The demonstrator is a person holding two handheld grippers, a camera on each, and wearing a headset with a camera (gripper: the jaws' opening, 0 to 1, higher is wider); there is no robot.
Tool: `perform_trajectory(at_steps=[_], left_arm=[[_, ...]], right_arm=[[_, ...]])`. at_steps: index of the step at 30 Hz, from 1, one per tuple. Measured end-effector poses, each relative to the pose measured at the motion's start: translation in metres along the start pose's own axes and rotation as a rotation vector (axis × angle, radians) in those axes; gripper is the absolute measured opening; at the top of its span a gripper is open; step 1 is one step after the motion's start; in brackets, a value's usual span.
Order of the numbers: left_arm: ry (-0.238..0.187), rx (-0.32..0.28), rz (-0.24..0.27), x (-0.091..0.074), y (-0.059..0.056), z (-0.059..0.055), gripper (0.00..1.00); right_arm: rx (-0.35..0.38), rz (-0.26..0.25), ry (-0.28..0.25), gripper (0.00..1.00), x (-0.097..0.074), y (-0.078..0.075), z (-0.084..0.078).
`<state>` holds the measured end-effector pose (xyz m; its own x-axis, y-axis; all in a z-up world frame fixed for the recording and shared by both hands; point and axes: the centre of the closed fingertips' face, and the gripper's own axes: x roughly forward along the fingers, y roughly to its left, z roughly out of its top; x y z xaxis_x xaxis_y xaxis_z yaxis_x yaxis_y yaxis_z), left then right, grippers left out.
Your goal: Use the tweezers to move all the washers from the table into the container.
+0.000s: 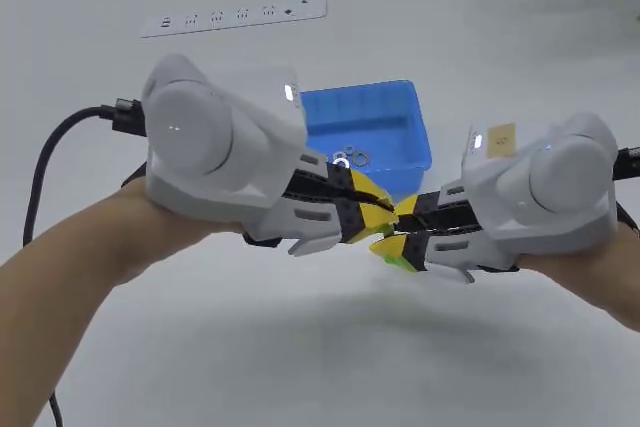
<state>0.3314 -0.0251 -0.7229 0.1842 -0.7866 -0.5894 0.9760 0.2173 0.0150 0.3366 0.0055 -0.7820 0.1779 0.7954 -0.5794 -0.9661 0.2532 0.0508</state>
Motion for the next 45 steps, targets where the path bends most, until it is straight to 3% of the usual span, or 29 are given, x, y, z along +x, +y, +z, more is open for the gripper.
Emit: perform_trajectory(at_steps=[10,22,34,45], left_arm=[[0.002,-0.005,0.0,0.002,0.002,0.001,0.07],[0.005,-0.006,-0.024,0.003,-0.003,0.002,0.06],[-0.005,-0.002,-0.027,-0.006,-0.006,0.009,0.06],[-0.024,0.001,-0.013,-0.019,-0.006,0.017,0.06]], right_arm=[[-0.027,-0.007,0.01,0.12,0.001,-0.001,-0.004],[-0.051,0.0,0.014,0.11,-0.002,0.002,-0.005],[-0.062,0.007,0.001,0.11,-0.006,0.007,0.005],[-0.13,0.033,0.012,0.11,-0.011,0.011,0.019]])
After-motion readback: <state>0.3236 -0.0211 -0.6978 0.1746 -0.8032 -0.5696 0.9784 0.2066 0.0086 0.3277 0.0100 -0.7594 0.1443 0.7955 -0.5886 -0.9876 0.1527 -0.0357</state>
